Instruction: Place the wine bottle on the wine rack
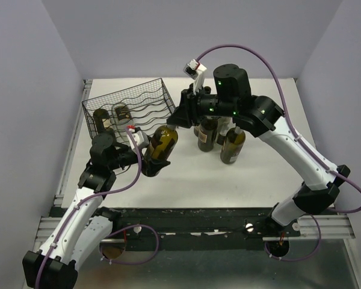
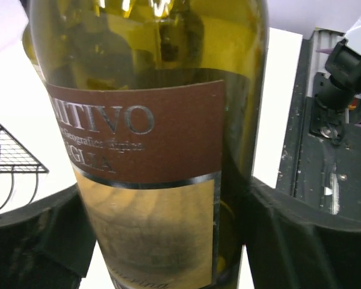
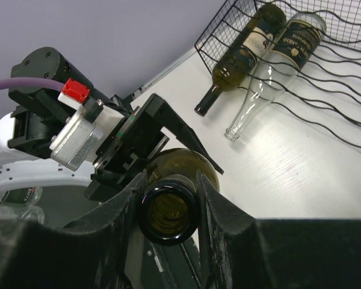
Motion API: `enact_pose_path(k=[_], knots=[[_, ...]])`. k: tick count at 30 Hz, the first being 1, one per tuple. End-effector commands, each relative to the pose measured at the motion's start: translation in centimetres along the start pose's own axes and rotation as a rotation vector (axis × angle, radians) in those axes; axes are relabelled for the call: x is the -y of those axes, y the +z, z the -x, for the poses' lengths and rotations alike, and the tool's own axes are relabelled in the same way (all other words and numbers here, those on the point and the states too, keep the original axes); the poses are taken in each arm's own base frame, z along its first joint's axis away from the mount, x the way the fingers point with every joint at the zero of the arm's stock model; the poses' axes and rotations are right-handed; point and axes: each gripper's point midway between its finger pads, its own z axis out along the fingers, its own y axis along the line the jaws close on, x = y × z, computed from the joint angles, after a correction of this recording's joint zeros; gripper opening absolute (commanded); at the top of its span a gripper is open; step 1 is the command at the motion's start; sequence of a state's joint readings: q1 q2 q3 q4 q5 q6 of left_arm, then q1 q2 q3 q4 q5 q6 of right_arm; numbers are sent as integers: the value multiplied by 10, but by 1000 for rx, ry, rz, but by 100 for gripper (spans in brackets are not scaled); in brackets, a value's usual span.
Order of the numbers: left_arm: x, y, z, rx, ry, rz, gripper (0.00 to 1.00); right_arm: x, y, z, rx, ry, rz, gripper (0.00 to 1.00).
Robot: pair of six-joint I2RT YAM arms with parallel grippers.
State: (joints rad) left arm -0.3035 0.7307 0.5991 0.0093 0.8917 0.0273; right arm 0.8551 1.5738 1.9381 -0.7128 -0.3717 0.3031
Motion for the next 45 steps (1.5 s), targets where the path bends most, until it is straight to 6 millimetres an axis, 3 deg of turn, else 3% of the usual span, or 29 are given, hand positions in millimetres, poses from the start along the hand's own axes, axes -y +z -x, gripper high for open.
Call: enact_pose_path(k=[1,3,4,5,6,9,11,12,14,16,19,25,29,32,38,42,45], knots=[[0,0,9,-2,89,-29,74,-53,-31,36,144,-68,208,1],[-3,1,11,-1,91,-17,53,-53,-33,35,146,-76,212,1],[-3,1,12,-5,104,-19,38,-52,-34,34,145,-74,207,1],[-3,1,15,-7,126,-29,15,-52,-34,34,146,-74,204,1],[-8,0,16,-14,135,-4,0,-50,-33,31,141,-69,196,1],[-21,-1,20,-38,178,56,0,-44,-33,26,123,-67,168,6],[-29,-3,25,-65,230,85,0,-40,-32,21,104,-66,153,29],[-33,-4,29,-75,256,101,0,-38,-32,20,99,-68,143,52],[-38,-8,33,-106,319,118,0,-32,-32,16,100,-70,108,83],[-40,-11,35,-136,408,107,0,-23,-34,18,117,-76,55,94],[-43,-16,36,-174,516,105,0,-10,-38,22,141,-79,-27,98],[-48,-21,30,-250,725,62,0,-3,-49,26,148,-91,-93,100],[-58,-23,31,-297,850,70,0,-16,-49,20,65,-113,-24,100],[-72,-25,40,-323,941,117,0,-8,-42,3,-33,-107,-41,98],[-92,-29,54,-413,1092,155,0,23,-23,-57,-270,-75,-104,93],[-100,-30,74,-434,1236,195,0,33,-18,-80,-341,-60,-117,91],[-105,-28,78,-469,1280,188,0,40,-11,-89,-372,-60,-132,89]])
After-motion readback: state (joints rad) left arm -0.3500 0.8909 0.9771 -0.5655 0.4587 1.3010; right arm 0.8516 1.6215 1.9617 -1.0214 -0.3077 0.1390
